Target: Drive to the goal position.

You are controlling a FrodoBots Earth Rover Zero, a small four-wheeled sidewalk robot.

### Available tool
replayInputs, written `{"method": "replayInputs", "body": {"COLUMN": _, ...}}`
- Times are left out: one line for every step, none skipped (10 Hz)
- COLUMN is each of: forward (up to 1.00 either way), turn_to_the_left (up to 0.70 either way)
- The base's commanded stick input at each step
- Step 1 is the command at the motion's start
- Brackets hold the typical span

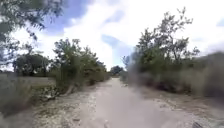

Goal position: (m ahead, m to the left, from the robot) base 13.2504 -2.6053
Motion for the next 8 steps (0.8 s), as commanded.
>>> {"method": "replayInputs", "body": {"forward": 0.45, "turn_to_the_left": 0.00}}
{"method": "replayInputs", "body": {"forward": 0.45, "turn_to_the_left": 0.00}}
{"method": "replayInputs", "body": {"forward": 0.45, "turn_to_the_left": 0.00}}
{"method": "replayInputs", "body": {"forward": 0.45, "turn_to_the_left": 0.00}}
{"method": "replayInputs", "body": {"forward": 0.45, "turn_to_the_left": 0.00}}
{"method": "replayInputs", "body": {"forward": 0.45, "turn_to_the_left": 0.00}}
{"method": "replayInputs", "body": {"forward": 0.45, "turn_to_the_left": 0.00}}
{"method": "replayInputs", "body": {"forward": 0.45, "turn_to_the_left": 0.00}}
